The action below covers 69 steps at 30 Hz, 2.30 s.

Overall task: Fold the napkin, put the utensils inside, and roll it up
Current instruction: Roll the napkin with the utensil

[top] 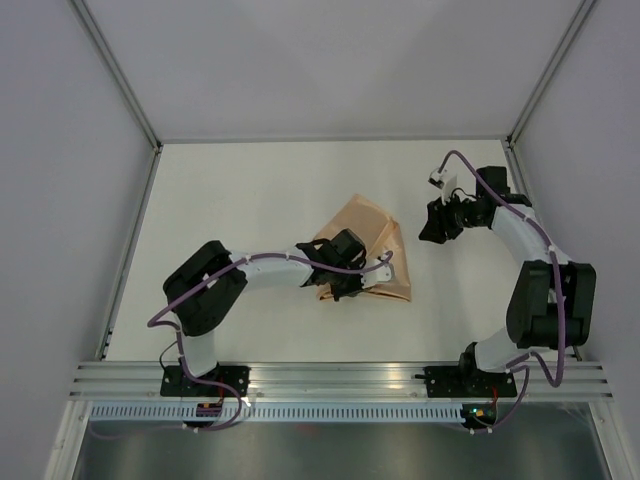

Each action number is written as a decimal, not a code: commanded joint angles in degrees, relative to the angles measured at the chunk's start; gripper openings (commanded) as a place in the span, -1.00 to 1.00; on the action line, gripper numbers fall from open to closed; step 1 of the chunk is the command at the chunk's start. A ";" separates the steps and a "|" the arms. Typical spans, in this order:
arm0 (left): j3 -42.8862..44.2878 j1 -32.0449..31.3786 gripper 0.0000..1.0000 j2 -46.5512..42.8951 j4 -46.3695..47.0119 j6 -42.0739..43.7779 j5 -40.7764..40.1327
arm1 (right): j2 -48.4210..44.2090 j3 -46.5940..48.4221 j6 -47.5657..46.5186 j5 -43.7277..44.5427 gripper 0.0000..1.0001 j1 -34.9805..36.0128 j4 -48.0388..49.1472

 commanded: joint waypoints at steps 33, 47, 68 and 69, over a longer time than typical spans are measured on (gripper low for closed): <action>5.27 10.24 -0.95 9.38 -10.50 -6.67 22.59 | -20.75 -29.70 -18.97 19.82 0.19 40.38 26.58; 5.53 10.24 -0.95 9.38 -10.59 -6.67 22.41 | -11.70 -28.47 -19.23 25.27 0.15 44.60 29.85; 5.62 11.30 -0.95 9.91 -10.85 -7.89 23.99 | -20.57 -35.05 -23.44 21.77 0.12 44.42 31.60; 5.45 11.30 -0.95 9.91 -10.77 -8.07 23.73 | -20.92 -36.19 -23.88 21.24 0.12 44.16 32.56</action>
